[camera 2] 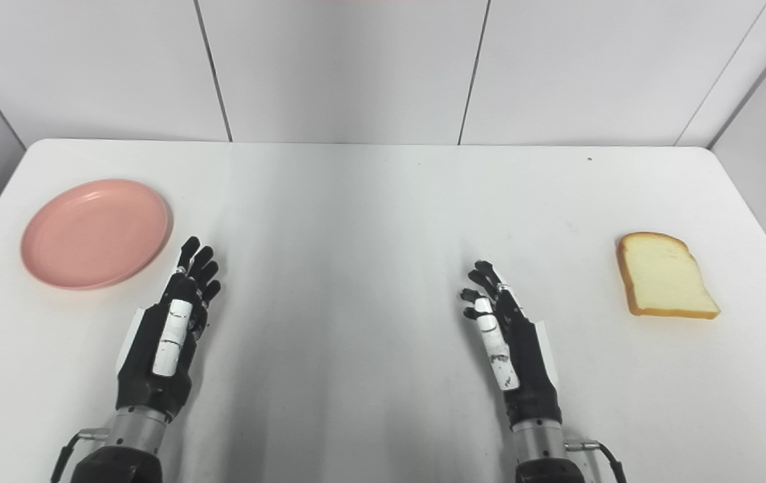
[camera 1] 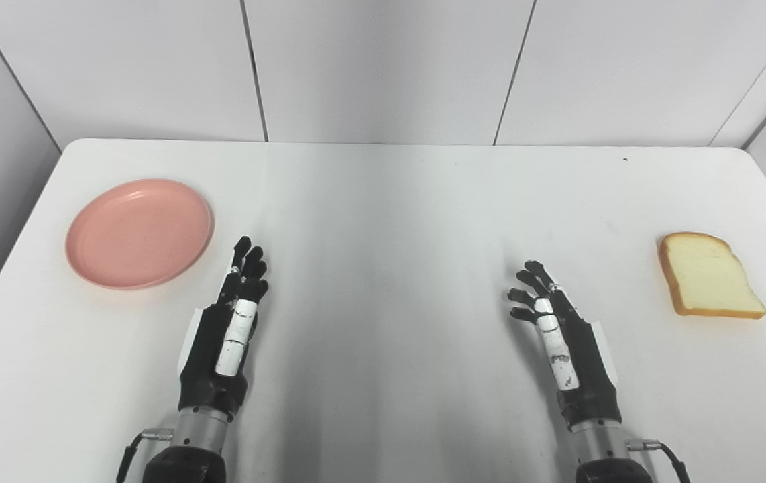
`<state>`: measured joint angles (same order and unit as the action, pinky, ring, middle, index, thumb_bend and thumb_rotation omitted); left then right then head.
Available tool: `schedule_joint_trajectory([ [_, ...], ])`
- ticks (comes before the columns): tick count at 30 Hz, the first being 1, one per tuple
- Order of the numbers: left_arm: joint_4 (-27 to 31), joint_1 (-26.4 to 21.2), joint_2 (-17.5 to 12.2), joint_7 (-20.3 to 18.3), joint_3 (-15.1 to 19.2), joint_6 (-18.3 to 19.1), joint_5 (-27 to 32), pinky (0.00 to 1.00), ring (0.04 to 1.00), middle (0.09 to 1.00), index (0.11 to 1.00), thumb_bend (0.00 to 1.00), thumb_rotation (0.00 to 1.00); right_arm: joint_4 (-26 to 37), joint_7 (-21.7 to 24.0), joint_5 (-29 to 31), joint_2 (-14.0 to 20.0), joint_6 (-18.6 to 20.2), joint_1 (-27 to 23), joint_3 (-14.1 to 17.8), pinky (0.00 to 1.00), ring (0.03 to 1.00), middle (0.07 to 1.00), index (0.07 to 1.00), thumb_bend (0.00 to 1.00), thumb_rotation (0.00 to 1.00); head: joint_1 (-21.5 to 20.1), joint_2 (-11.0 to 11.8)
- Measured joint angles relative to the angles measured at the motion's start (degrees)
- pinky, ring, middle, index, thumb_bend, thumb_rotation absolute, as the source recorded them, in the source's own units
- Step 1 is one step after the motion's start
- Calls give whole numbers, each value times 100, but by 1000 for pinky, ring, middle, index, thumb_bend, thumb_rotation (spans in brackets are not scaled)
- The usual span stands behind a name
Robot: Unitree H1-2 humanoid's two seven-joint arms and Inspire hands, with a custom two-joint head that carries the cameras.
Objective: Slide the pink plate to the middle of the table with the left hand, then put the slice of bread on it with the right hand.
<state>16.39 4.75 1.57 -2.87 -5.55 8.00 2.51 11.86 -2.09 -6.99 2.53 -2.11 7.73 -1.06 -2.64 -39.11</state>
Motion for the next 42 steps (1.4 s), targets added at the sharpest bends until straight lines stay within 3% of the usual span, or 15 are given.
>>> schedule_joint_trajectory([
  [13,-158,-10,-9,-2,-30,-105,-114,995,1000,1000,1000,744,869,-179,-4,-20,39,-167,-53,0,740,797,867,874,671,964,9,193],
  [18,-277,-11,-10,-4,-30,-172,-124,999,1000,1000,1000,750,872,-256,-9,-35,36,-270,-68,-4,735,796,866,875,645,965,17,237],
  [25,-271,16,16,-21,-31,-344,-99,1000,1000,1000,1000,766,857,-347,-79,-221,32,-597,-19,-19,835,881,913,904,655,997,44,272],
  [30,-326,70,140,9,1,-731,-97,1000,1000,1000,1000,775,881,-511,-86,-143,48,-999,-14,-9,888,916,951,944,744,1000,132,308],
  [36,-529,95,246,70,-30,-977,-137,1000,1000,1000,1000,758,876,-610,-35,113,203,-1422,-15,11,916,923,957,955,722,993,571,501],
  [38,-601,142,295,100,-81,-1095,-247,1000,1000,1000,1000,744,884,-636,32,281,270,-1495,-15,32,929,930,959,959,711,988,1017,815],
  [40,-761,150,329,105,-148,-1264,-326,1000,1000,1000,1000,740,889,-671,77,409,314,-1564,-18,38,935,934,961,962,705,991,1020,817],
  [41,-873,149,340,109,-178,-1370,-365,998,1000,1000,1000,742,895,-699,120,479,327,-1653,-23,43,938,935,961,962,698,997,1176,991],
  [42,-966,148,349,119,-201,-1426,-392,995,1000,1000,1000,744,897,-743,146,509,333,-1721,-29,45,939,937,961,961,694,999,1178,993],
])
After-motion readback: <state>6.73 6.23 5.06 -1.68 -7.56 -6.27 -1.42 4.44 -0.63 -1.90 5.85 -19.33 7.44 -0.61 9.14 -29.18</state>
